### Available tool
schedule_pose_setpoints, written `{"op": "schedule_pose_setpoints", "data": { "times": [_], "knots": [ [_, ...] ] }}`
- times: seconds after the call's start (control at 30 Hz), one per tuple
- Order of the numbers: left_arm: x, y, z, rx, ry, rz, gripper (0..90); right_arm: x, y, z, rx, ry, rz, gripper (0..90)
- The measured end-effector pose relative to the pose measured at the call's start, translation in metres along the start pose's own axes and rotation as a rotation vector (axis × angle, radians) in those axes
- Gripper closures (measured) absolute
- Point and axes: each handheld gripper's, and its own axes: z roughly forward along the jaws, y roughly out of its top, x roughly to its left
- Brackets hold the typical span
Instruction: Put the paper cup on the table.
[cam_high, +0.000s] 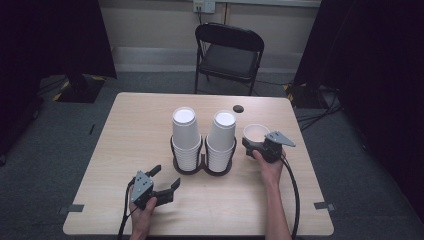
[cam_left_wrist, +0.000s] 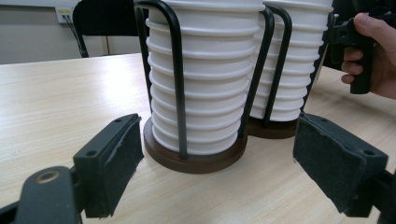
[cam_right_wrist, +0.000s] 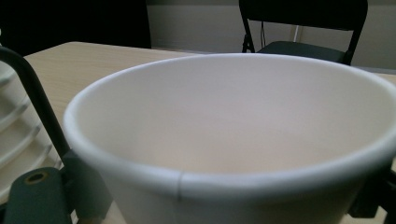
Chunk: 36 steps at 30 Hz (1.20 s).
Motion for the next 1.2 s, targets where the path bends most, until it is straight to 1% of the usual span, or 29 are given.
{"op": "schedule_pose_setpoints", "data": {
  "times": [0.1, 0.27, 0.3, 0.33, 0.37, 0.43, 0.5, 0.53, 0.57, 0.6, 0.77, 0.8, 0.83, 0.9, 0.97, 1.0, 1.03, 1.1, 1.13, 1.2],
  "knots": [
    [0.0, 0.0, 0.0, -0.004, -0.002, -0.002, 15.5, -0.001, -0.002, -0.001, 0.009, -0.004, 0.002, 11.8],
    [0.001, 0.0, -0.001, -0.011, -0.002, -0.005, 15.5, -0.002, -0.007, -0.009, 0.013, -0.006, 0.012, 11.4],
    [0.0, -0.001, -0.001, -0.012, 0.001, -0.006, 15.6, -0.002, -0.008, -0.011, 0.023, -0.006, 0.014, 11.3],
    [0.0, 0.0, -0.001, -0.011, 0.002, -0.005, 15.6, -0.002, -0.009, -0.012, 0.028, -0.009, 0.012, 11.3],
    [0.001, 0.0, -0.001, -0.007, 0.002, 0.007, 15.6, -0.003, -0.01, -0.013, 0.028, -0.014, 0.009, 11.3],
    [0.0, 0.0, 0.0, -0.004, 0.001, -0.002, 15.6, -0.004, -0.01, -0.015, 0.038, -0.016, 0.018, 11.1],
    [0.0, 0.0, 0.0, -0.002, 0.0, 0.002, 15.5, -0.004, -0.012, -0.014, 0.071, -0.028, 0.008, 12.2],
    [0.0, 0.0, 0.0, -0.003, 0.0, 0.008, 15.5, -0.004, -0.012, -0.014, 0.071, -0.028, 0.008, 12.2],
    [0.0, 0.0, 0.0, -0.003, 0.001, 0.005, 15.5, -0.004, -0.014, -0.013, 0.088, -0.025, 0.01, 12.9],
    [0.0, 0.0, -0.001, -0.003, -0.001, 0.004, 15.5, -0.004, -0.016, -0.012, 0.121, -0.016, 0.016, 13.4],
    [0.0, 0.0, -0.001, -0.008, -0.002, 0.006, 15.5, -0.003, -0.015, -0.014, 0.146, -0.024, 0.02, 13.5],
    [0.001, 0.0, -0.001, -0.011, 0.0, 0.007, 15.6, -0.004, -0.015, -0.014, 0.17, -0.031, 0.018, 13.5],
    [0.001, 0.0, -0.001, -0.011, 0.0, 0.007, 15.7, -0.004, -0.015, -0.014, 0.17, -0.031, 0.018, 13.5],
    [0.0, -0.001, -0.001, -0.014, 0.0, 0.002, 15.8, -0.004, -0.017, -0.015, 0.201, -0.032, 0.026, 13.5],
    [0.001, -0.001, -0.001, -0.014, -0.002, 0.002, 15.8, -0.004, -0.017, -0.016, 0.209, -0.031, 0.023, 13.5],
    [0.001, 0.0, -0.001, -0.012, -0.002, 0.008, 15.8, -0.002, -0.018, -0.017, 0.211, -0.022, 0.025, 13.5],
    [0.001, 0.0, -0.001, -0.012, -0.001, 0.009, 15.8, -0.002, -0.018, -0.018, 0.223, -0.023, 0.021, 13.8],
    [0.001, 0.0, -0.001, -0.013, -0.001, 0.009, 15.8, -0.002, -0.019, -0.019, 0.226, -0.031, 0.017, 13.5],
    [0.0, 0.0, -0.001, -0.013, 0.002, 0.003, 15.8, -0.002, -0.02, -0.021, 0.219, -0.029, 0.028, 13.6],
    [0.001, 0.0, -0.001, -0.011, 0.001, -0.001, 15.8, -0.002, -0.022, -0.024, 0.224, -0.029, 0.033, 13.5]
  ]
}}
